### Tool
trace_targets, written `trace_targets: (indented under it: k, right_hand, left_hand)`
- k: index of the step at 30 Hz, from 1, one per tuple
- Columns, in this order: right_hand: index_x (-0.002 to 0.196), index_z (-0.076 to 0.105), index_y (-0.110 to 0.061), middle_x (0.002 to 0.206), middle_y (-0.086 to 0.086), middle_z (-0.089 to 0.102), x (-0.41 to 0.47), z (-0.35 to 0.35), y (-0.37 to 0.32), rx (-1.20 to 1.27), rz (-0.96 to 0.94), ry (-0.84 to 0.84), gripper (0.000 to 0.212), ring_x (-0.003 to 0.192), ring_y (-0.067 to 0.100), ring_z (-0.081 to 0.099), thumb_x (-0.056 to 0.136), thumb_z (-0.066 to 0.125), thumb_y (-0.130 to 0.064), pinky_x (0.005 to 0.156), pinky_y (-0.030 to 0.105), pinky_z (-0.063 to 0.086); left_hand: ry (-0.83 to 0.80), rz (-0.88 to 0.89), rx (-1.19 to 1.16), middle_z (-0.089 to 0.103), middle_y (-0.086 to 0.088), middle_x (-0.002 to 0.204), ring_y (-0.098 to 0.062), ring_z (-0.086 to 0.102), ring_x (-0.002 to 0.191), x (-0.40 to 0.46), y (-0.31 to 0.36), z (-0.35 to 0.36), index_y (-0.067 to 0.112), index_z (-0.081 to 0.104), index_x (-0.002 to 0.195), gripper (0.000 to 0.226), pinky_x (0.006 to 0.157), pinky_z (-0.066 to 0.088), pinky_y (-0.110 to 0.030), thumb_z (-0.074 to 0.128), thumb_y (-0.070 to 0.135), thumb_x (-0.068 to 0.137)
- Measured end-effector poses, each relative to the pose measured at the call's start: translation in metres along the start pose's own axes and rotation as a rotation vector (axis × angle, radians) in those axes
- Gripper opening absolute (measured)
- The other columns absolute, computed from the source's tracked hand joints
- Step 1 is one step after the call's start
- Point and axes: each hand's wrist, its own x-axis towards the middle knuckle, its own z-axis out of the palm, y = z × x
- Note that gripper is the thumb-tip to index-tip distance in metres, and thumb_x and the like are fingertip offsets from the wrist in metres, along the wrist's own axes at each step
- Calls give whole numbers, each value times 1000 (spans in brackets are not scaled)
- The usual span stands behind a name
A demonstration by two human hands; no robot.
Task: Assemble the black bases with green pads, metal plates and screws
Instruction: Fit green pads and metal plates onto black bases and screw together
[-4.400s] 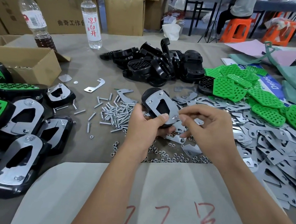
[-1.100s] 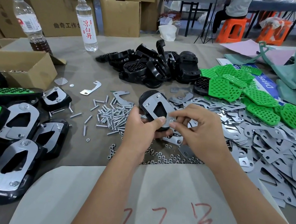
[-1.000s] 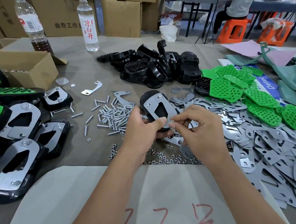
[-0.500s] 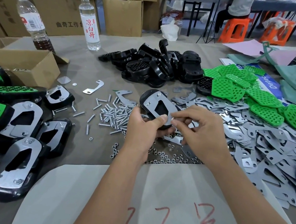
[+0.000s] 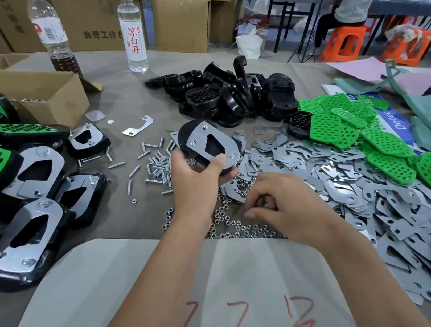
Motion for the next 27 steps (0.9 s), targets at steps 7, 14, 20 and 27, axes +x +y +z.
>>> trace_targets:
  k: [7, 14, 20, 27]
  right_hand:
    - [85, 73, -24, 70, -8, 65, -1, 0, -3, 450, 123, 534, 18, 51, 13, 63, 91, 77, -7, 49, 17, 49]
    - [94, 81, -6, 86, 5, 68, 2, 8, -8, 263, -13, 551, 7, 64, 15, 67, 91, 76, -1, 56, 23, 56]
    - [91, 81, -6, 83, 4, 67, 1, 5, -7, 169, -63, 554, 4, 68, 12, 63, 90, 79, -3, 59, 42, 55]
    - [94, 81, -6, 88, 6, 68, -1, -1, -6, 85, -172, 475, 11, 70, 3, 57, 94, 72, 1, 61, 27, 53]
  left_hand:
    - [-148, -20, 127, 77, -13, 102, -33, 78, 81, -2, -4, 0, 13, 56, 112, 30, 69, 65, -37, 71, -3, 91]
    - [-240, -55, 185, 79, -9, 92, -33, 78, 74, -5, -5, 2, 13, 55, 114, 32, 67, 65, -39, 70, -4, 92]
    - [-254, -76, 193, 79, -7, 90, -34, 78, 72, -6, -4, 2, 10, 54, 114, 31, 68, 66, -40, 69, -4, 92]
    - [-272, -76, 252, 79, -11, 94, -35, 78, 72, -6, -5, 1, 12, 53, 115, 31, 70, 66, -44, 70, -2, 93]
